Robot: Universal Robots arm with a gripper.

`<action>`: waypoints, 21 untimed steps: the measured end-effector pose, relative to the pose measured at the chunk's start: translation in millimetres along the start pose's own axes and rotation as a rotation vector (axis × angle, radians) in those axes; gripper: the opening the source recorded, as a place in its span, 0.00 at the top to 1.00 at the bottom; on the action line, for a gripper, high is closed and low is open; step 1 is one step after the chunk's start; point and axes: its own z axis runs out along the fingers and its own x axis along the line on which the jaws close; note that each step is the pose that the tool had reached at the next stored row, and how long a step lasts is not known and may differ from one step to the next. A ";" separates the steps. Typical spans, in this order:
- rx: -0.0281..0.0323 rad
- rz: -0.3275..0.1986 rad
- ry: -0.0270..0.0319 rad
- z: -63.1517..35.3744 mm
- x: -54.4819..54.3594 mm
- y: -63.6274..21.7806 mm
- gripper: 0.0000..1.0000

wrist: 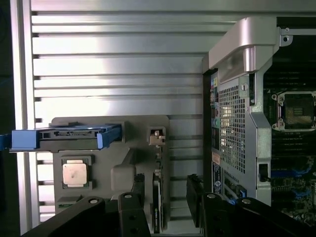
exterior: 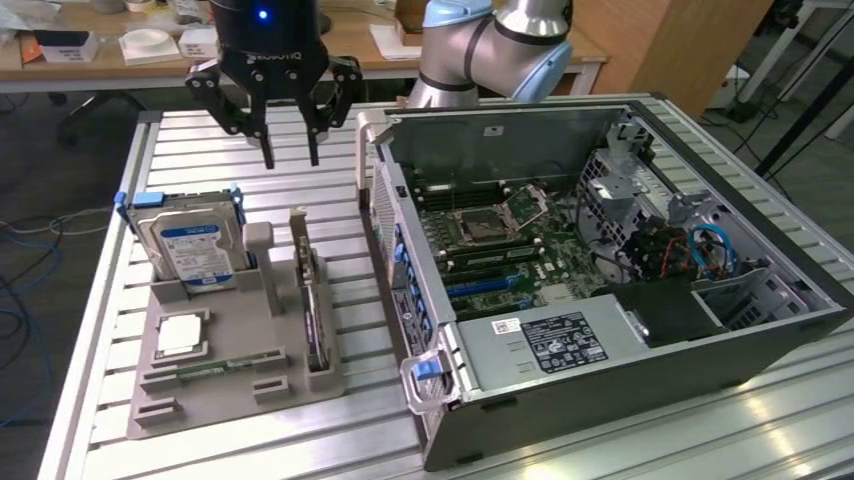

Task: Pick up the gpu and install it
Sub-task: 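Pick up the gpu and move the gpu toward the slot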

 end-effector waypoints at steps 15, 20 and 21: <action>0.0000 0.000 -0.0001 8.9 0.3 -0.4 0.53; 0.0000 0.000 -0.0001 11.9 0.3 -0.5 0.53; 0.0000 0.000 -0.0001 12.5 0.4 -0.6 0.53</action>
